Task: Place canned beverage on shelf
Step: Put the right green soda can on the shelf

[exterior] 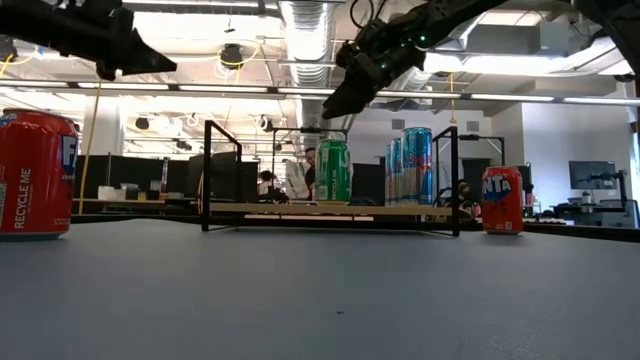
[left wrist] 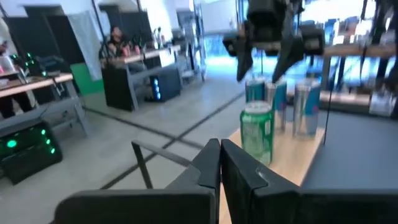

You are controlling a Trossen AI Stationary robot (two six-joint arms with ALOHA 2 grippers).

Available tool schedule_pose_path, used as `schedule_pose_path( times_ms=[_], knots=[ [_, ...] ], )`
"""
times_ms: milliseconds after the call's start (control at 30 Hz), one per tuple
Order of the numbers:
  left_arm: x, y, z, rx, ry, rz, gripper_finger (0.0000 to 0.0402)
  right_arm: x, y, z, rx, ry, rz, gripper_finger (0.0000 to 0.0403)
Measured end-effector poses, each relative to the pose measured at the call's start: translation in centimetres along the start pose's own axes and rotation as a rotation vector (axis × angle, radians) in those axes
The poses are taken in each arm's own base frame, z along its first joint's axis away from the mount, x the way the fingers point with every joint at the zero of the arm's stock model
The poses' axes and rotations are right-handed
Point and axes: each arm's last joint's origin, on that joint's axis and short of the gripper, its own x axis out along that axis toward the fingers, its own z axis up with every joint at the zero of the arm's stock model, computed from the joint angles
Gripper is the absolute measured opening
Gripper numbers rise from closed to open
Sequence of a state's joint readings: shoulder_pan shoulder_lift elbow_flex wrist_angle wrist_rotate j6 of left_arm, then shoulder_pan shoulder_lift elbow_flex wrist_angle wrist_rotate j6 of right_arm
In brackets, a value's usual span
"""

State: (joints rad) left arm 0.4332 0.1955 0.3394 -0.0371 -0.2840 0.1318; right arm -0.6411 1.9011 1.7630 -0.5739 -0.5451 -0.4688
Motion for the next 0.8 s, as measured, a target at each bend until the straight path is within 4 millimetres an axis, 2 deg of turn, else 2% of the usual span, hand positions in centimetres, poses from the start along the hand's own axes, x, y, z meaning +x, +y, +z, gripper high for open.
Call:
schedule_pose_path(
  times_ms=[267,600,800],
  knots=[
    [-1.1,0.1,-2.8,-0.032,-0.053,0.047,0.0000,-0.2,-0.3,-0.2,-0.021,0.001,-0.004,0.0296],
    [-0.7,-0.5,-6.7,0.016,0.075,0.060,0.0000,1.1,-1.3,-1.8,-0.017,0.023,0.047,0.0296],
    [-0.5,-0.7,-8.1,0.041,0.118,0.052,0.0000,1.8,-1.6,-2.5,-0.013,0.057,0.043,0.0296]
  ],
)
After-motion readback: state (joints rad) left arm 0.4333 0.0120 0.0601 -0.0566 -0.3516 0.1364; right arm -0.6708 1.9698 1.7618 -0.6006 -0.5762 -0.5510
